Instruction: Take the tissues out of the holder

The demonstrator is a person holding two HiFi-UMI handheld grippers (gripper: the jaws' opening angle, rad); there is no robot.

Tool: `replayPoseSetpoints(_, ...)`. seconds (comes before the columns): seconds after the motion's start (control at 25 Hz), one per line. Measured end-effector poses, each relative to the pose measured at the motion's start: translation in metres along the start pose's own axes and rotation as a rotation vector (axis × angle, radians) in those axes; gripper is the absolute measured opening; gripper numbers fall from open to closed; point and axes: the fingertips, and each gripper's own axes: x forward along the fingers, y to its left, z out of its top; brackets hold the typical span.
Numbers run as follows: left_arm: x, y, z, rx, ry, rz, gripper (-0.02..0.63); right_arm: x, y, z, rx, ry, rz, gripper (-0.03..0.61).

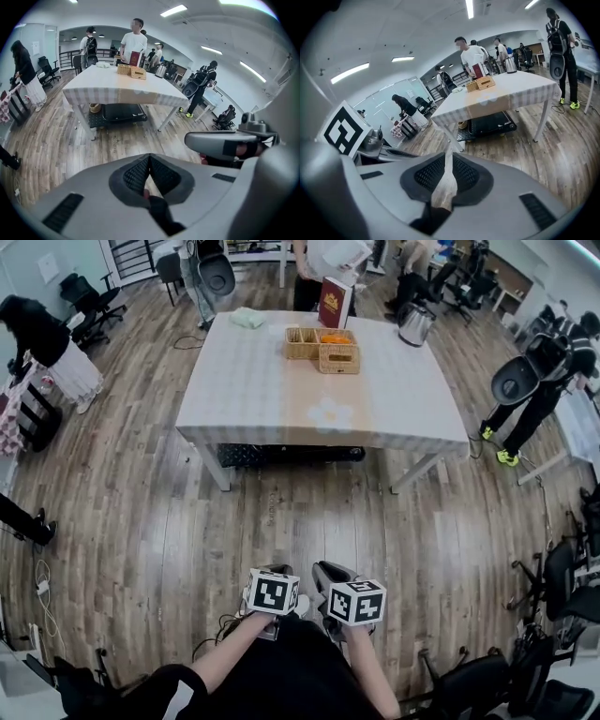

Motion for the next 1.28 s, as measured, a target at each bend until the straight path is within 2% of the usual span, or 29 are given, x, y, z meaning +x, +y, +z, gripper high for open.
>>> replayPoseSetpoints(0.08,0.005,-0.006,0.008,-0.007,-0.009,0.011,0.006,0.0,-0.007,0.006,-0.009,0.007,0.02,0.065)
replayPoseSetpoints(0.4,0.009,-0.015,0.019,-0.057,0.008,0.042,0.006,0.006,-0.021,0.022,-0.018,0.011,0.057,0.066)
replayPoseSetpoints(0.64,0.017,-0.017,0.025,-0.068,0.02,0.03,0.006,0.011,-0.025,0.022,0.003,0.013,0.073,0.066)
replayPoseSetpoints(0.84,0.033,-0.017,0.045,-0.059,0.02,0.008,0.006,0.016,-0.037,0.034,0.003,0.015,0.06,0.066)
replayPoseSetpoints(1.04,0.052,-0.011,0.079,-0.053,0.021,-0.016,0.006,0.024,-0.054,0.063,0.0,0.01,0.024,0.066)
replayPoseSetpoints(1.28,0.071,0.004,0.131,-0.041,0.011,-0.026,0.006,0.047,-0.066,0.123,-0.022,-0.02,0.006,0.066)
